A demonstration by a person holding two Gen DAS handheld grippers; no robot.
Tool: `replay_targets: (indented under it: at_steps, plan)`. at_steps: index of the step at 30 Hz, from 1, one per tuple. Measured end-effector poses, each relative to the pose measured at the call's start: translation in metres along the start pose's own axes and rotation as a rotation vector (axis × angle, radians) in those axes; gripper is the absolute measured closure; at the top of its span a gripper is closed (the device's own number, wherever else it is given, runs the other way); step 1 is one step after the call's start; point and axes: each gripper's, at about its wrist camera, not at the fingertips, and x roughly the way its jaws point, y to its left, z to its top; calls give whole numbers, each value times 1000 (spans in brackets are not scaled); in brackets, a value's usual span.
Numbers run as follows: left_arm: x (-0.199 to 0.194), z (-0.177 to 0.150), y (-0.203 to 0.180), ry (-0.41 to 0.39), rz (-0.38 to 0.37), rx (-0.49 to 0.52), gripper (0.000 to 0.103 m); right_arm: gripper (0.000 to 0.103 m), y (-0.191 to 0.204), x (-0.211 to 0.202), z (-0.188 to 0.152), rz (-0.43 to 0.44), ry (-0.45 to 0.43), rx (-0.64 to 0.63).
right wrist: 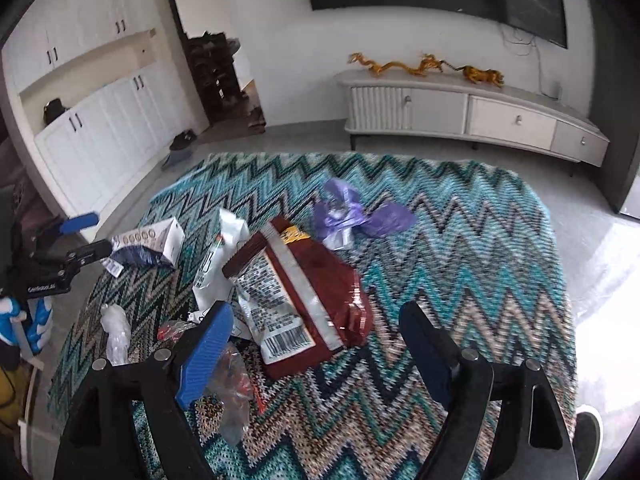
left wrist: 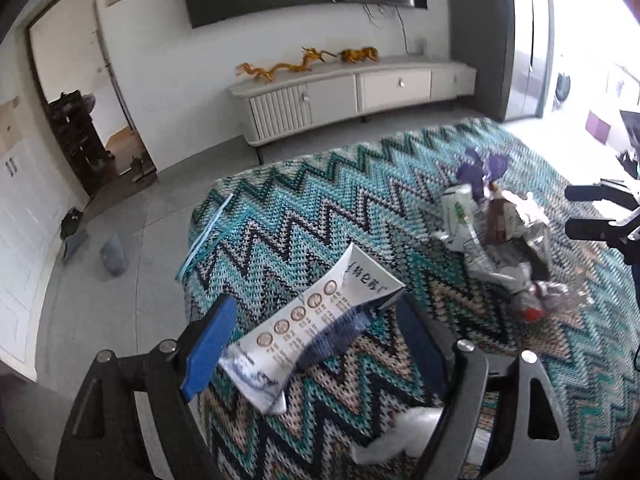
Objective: Collect trash
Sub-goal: 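Grasp blue milk carton with left tool while right tool grasps brown snack bag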
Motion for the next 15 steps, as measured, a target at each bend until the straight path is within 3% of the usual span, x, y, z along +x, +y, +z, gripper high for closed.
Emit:
replay_targets:
  at_steps: [5, 11, 15]
  plan:
    - [29, 5, 7, 64, -5, 26, 22, 6, 11, 31, 6, -7, 45, -48]
    - [45, 6, 18, 82, -105, -51, 18, 6, 13, 54, 8, -5, 77, -54]
    - [50, 5, 18, 109, -169, -85, 18, 16, 5, 54, 4, 17, 80, -22]
